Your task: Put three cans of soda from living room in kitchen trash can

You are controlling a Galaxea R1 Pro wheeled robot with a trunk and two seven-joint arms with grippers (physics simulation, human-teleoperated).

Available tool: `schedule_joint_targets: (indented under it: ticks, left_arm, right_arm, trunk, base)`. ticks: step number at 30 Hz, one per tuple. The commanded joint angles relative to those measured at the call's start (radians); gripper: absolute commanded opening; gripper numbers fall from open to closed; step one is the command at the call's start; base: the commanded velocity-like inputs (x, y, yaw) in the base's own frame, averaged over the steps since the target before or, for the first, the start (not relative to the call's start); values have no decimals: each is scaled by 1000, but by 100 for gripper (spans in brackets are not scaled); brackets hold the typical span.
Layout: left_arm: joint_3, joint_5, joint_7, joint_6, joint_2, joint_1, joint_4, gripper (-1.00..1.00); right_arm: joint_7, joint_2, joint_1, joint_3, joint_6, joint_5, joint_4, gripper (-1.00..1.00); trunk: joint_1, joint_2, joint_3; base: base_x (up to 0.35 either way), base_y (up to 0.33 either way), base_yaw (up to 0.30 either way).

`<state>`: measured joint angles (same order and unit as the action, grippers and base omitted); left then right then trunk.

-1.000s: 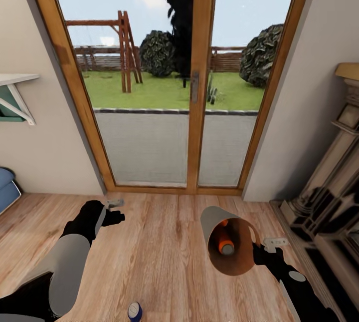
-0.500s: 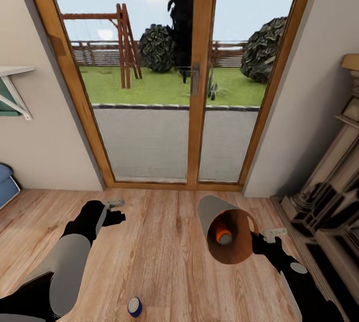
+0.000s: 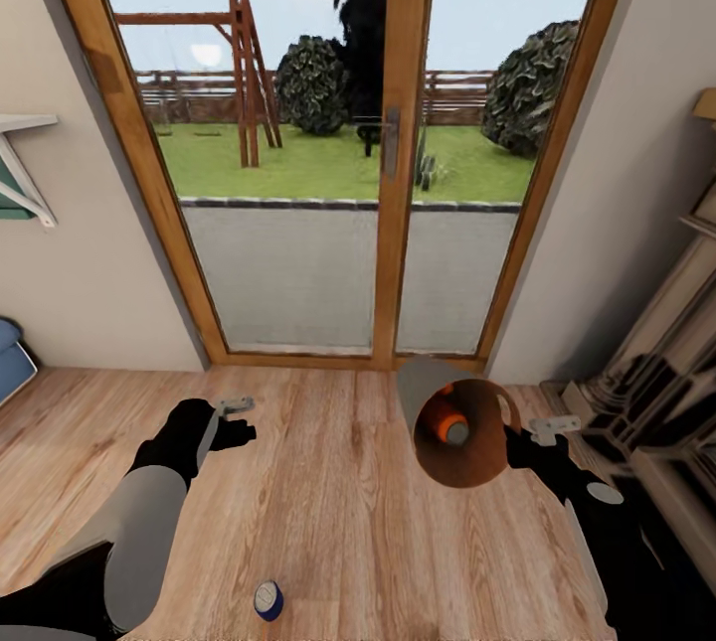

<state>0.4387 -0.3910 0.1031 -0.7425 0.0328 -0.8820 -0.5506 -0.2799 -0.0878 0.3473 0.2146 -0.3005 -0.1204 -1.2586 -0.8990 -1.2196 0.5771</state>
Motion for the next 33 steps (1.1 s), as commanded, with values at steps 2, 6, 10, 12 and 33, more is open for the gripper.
schedule_joint_targets:
  ticks: [2, 6, 10, 12, 33]
  left_arm:
    - [0, -1, 0, 0, 3, 0, 0, 100]
    - [0, 0, -14, 0, 7, 0, 0, 100]
    - [0, 1, -33, 0, 9, 0, 1, 100]
    - [0, 1, -35, 0, 10, 0, 1, 100]
    - [0, 1, -42, 2, 24, 1, 1, 100]
  right_arm:
    - [-7, 0, 1, 0, -11, 13, -14, -100]
    - [-7, 0, 1, 1, -22, 13, -33, -100]
    - [-11, -1, 2, 1, -92, 13, -85, -100]
    - [-12, 0, 3, 0, -106, 13, -102, -100]
    - [-27, -1, 16, 1, -192, 13, -122, -100]
  trunk:
    - [-8, -14, 9]
    - [-23, -42, 28]
    - [-38, -70, 47]
    - [-46, -84, 56]
    - [-127, -231, 155]
  base:
    - [0, 0, 0]
    - [0, 0, 0]
    - [0, 0, 0]
    - [0, 0, 0]
    - [0, 0, 0]
